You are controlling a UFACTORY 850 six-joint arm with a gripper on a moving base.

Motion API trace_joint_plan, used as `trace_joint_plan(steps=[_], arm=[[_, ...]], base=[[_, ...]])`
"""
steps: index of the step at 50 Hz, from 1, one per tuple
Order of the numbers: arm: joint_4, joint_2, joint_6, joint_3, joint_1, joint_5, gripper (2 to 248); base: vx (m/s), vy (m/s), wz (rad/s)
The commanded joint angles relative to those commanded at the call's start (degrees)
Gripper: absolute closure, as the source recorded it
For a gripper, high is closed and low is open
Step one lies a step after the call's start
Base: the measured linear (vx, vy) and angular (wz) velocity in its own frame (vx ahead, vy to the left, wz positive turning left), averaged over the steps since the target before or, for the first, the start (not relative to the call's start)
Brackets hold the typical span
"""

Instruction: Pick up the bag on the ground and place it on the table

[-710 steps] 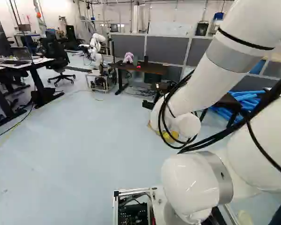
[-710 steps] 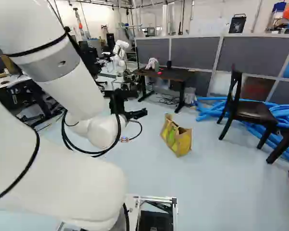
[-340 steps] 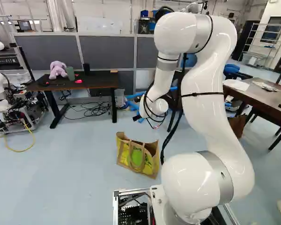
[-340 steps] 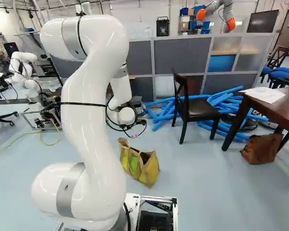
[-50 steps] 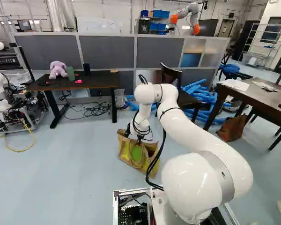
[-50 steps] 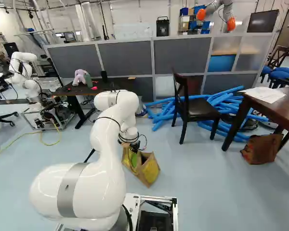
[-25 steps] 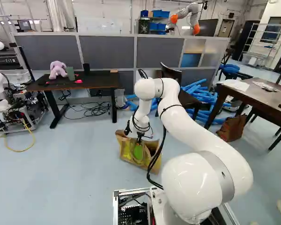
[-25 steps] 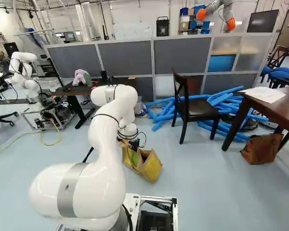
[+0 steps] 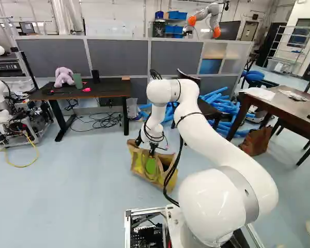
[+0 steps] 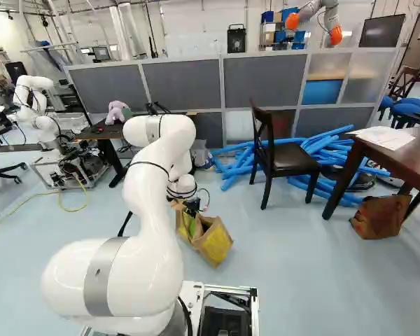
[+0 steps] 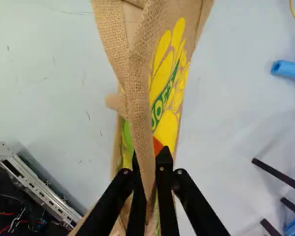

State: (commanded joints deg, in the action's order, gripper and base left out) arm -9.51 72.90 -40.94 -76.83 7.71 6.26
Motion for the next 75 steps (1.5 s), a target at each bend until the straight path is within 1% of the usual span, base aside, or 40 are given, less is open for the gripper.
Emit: trace_joint_plan(steps=[29,60,75], arm=[[6.63,-7.00,0.00,7.13,1.78,-1.68,225],[13.74,-14.34,0.00,13.53,3.09,-5.84,225],[16.77,-17.68,0.00,15.93,3.28,-8.25,225]], base=[[0.000,0.000,0.000],[0.000,0.000,0.000],[0.000,0.000,0.000]])
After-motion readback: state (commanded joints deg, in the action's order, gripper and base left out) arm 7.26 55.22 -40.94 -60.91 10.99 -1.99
